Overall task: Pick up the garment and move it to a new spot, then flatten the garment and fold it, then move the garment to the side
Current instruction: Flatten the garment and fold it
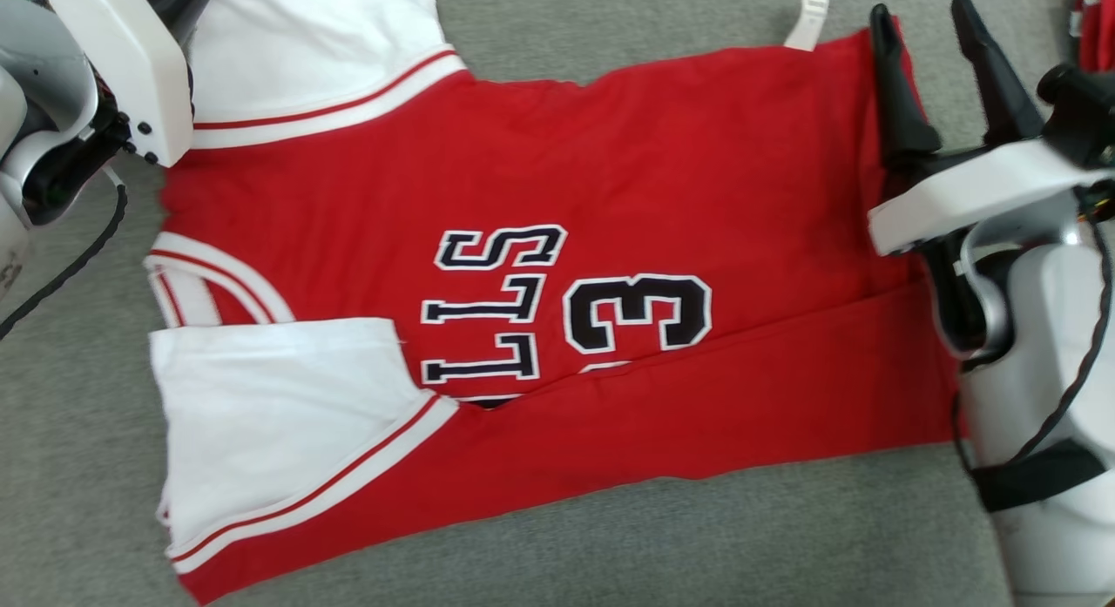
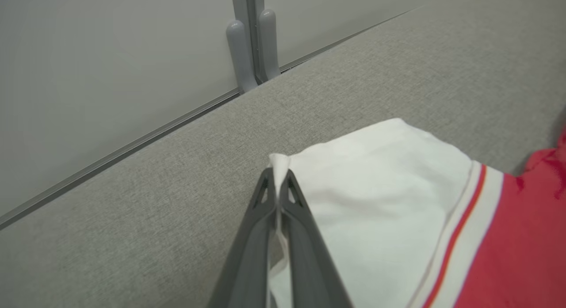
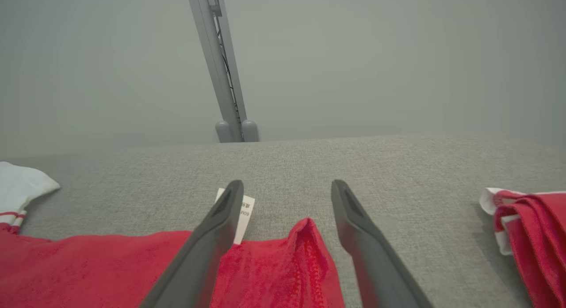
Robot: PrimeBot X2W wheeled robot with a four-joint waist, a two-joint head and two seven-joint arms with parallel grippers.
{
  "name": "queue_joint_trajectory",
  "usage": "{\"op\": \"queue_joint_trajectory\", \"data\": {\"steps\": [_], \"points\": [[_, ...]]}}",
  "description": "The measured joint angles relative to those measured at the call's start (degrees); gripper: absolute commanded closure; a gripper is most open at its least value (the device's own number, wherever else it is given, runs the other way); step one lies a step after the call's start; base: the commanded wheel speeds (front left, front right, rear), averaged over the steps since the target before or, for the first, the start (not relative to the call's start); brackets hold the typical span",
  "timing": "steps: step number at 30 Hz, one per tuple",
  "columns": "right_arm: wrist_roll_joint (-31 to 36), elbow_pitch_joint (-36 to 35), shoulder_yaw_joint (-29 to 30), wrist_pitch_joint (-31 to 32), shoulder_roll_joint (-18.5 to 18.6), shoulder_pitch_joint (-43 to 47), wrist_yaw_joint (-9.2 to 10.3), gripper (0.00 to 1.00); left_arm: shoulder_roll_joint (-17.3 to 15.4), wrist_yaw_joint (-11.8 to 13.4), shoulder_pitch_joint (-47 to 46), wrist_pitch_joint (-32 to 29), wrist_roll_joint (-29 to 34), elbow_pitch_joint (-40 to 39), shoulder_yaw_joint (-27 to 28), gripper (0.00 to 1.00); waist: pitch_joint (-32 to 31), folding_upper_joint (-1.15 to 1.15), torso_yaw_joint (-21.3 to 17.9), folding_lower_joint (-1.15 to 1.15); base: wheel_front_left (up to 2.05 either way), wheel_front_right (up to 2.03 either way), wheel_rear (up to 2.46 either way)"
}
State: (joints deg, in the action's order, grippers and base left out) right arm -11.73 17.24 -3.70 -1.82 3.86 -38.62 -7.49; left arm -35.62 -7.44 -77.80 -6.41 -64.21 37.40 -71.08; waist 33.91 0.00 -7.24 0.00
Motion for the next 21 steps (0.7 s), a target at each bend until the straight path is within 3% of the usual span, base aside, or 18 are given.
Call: {"op": "queue_joint_trajectory", "data": {"steps": [5, 11, 20, 21], "points": [[-0.49, 5.64, -1.58, 6.59, 6.13, -3.11, 0.0, 0.0, -0.35, 0.0, 1.81, 4.32, -0.99, -2.65, -0.88, 1.0, -1.63, 0.0, 3.33, 0.0, 0.0, 0.0, 0.0], [-3.2, 13.22, -4.21, 13.36, 10.8, -5.51, -0.01, 0.0, -0.32, 0.0, 3.72, 6.22, -1.35, -4.24, -1.72, 1.0, -3.46, 0.0, 6.41, 0.0, 0.0, 0.0, 0.0], [-5.92, 18.01, -6.25, 14.86, 13.03, -7.31, -0.01, 0.0, 0.27, -0.01, 4.03, 6.43, -1.01, -4.26, -2.1, 1.0, -3.55, 0.0, 7.16, 0.0, 0.0, 0.0, 0.0], [-6.12, 18.34, -6.51, 14.85, 13.11, -7.49, -0.01, 0.53, 0.25, 0.0, 4.03, 6.42, -1.01, -4.25, -2.13, 1.0, -3.54, 0.0, 7.14, 0.0, 0.0, 0.0, 0.0]]}}
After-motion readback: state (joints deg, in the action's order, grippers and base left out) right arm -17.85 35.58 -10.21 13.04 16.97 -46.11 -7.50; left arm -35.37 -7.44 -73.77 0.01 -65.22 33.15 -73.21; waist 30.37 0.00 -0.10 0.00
